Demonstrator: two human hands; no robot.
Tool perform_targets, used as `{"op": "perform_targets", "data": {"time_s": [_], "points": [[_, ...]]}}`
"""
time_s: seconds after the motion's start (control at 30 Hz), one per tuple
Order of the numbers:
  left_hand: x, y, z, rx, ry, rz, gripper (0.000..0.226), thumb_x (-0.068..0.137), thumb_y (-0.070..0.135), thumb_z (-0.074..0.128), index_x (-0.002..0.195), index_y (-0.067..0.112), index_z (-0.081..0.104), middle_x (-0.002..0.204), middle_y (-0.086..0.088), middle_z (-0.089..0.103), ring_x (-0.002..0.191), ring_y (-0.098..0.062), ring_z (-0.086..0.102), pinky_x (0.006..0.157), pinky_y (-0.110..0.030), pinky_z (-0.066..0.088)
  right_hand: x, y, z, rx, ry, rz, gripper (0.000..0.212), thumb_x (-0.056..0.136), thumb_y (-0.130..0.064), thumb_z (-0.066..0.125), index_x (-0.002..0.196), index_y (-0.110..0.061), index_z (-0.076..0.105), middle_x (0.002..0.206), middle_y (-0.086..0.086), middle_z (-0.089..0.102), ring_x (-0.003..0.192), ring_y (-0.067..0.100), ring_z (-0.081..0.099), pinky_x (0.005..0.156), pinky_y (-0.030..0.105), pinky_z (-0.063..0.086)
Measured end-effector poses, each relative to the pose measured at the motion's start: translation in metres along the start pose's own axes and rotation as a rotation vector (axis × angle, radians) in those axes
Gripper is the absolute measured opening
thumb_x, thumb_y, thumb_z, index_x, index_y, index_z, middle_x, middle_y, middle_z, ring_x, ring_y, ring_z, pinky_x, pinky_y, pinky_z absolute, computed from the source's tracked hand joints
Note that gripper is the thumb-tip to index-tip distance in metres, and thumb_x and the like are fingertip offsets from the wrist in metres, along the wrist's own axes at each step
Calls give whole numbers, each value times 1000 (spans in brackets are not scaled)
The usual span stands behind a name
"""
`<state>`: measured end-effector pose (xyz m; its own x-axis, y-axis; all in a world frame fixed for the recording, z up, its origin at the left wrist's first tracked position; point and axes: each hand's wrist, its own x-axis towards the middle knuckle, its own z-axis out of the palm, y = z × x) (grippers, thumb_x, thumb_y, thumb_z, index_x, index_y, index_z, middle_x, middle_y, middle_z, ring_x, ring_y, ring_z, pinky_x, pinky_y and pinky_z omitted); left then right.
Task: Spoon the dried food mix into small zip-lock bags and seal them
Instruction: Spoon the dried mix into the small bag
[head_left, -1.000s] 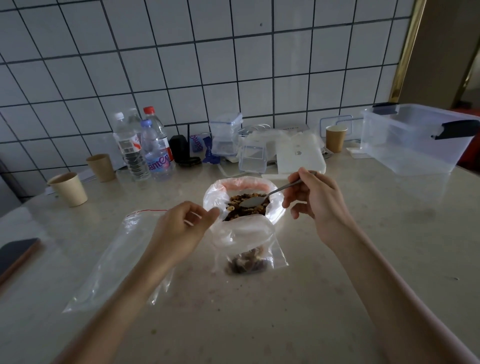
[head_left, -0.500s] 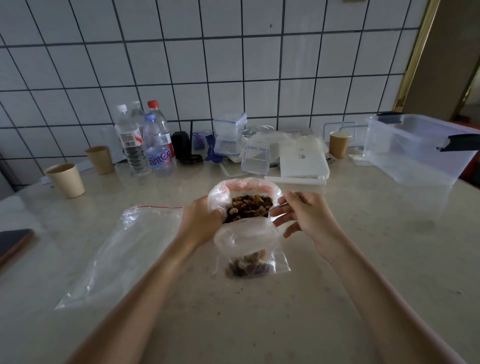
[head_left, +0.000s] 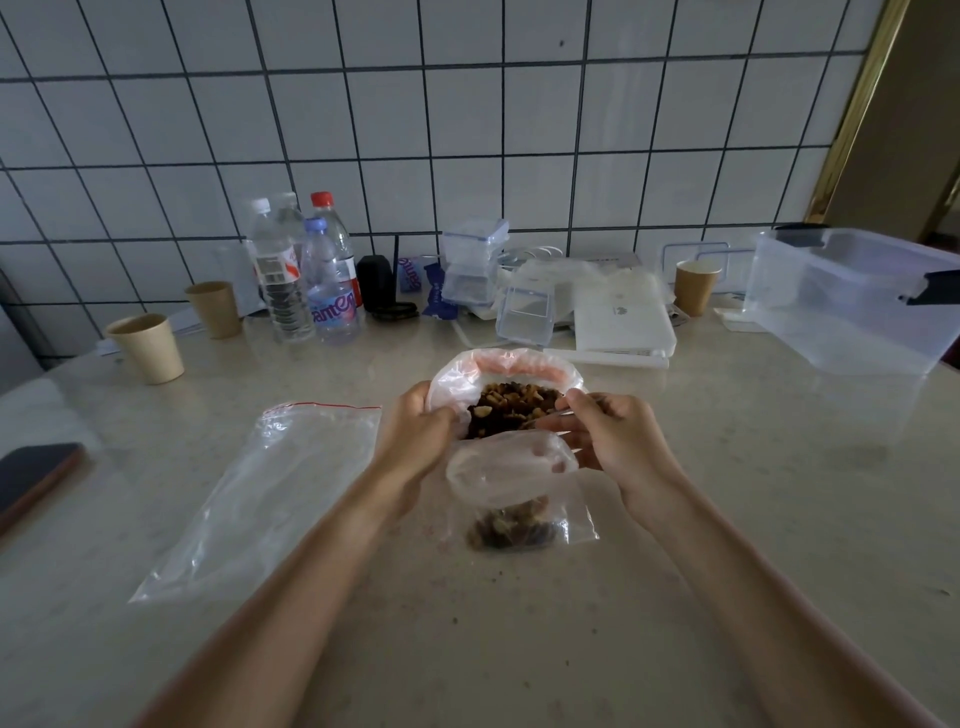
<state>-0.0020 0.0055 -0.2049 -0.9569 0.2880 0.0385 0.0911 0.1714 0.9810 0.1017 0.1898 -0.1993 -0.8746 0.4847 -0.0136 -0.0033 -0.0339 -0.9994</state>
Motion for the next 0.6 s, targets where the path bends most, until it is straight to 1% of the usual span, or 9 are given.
{"op": "perform_targets", "data": {"time_s": [0.07, 0.13, 0.23, 0.27, 0.33, 0.43, 0.53, 0.6], "points": [[0, 0, 1, -46, -3, -24, 28, 96, 10, 64, 123, 18, 69, 108, -11, 77, 102, -30, 74, 89, -49, 62, 1, 1, 0, 0, -21, 16, 30, 108, -25, 53, 105, 0, 69, 89, 13, 80, 68, 29, 76, 55, 37, 62], [0, 0, 1, -57, -10, -34, 28, 96, 10, 65, 123, 17, 68, 108, -11, 77, 102, -29, 74, 91, -50, 62, 2, 1, -1, 19, -53, 50, 32, 109, -27, 50, 107, 0, 68, 93, 15, 80, 72, 32, 76, 60, 39, 63], [0, 0, -1, 10, -1, -11, 26, 93, 15, 67, 118, 21, 70, 102, -5, 78, 97, -25, 75, 86, -47, 63, 2, 0, -1, 67, -58, 76, 33, 111, -23, 46, 108, 2, 66, 94, 18, 80, 70, 32, 74, 60, 39, 63], [0, 0, -1, 46, 2, 3, 25, 91, 16, 67, 115, 23, 70, 99, -4, 78, 94, -24, 75, 86, -47, 63, 2, -1, -2, 71, -36, 71, 32, 111, -21, 45, 107, 2, 67, 92, 17, 80, 70, 31, 75, 58, 38, 62], [-1, 1, -1, 83, 2, 14, 25, 88, 16, 67, 111, 25, 71, 98, -3, 78, 93, -25, 74, 87, -51, 62, 3, -2, -4, 84, 21, 51, 30, 110, -17, 44, 105, 1, 67, 89, 17, 80, 69, 28, 76, 52, 32, 58], [-1, 2, -1, 61, -5, -1, 24, 85, 16, 67, 107, 25, 72, 97, -4, 78, 95, -28, 74, 89, -54, 61, 4, -4, -5, 115, 49, 32, 28, 109, -14, 45, 104, 2, 67, 87, 17, 80, 68, 25, 77, 50, 28, 56], [1, 0, 1, 9, -24, -20, 26, 89, 18, 67, 114, 25, 71, 101, -5, 79, 99, -28, 74, 92, -52, 60, 4, -2, -3, 80, 5, 18, 28, 110, -18, 47, 108, 0, 68, 90, 13, 80, 72, 24, 77, 53, 31, 59], [1, -1, 2, -25, -47, -32, 24, 94, 18, 67, 118, 22, 71, 103, -5, 79, 101, -26, 75, 95, -50, 60, 3, 0, -1, 87, -28, 31, 28, 110, -20, 47, 111, -1, 67, 93, 13, 81, 77, 27, 77, 59, 38, 63]]}}
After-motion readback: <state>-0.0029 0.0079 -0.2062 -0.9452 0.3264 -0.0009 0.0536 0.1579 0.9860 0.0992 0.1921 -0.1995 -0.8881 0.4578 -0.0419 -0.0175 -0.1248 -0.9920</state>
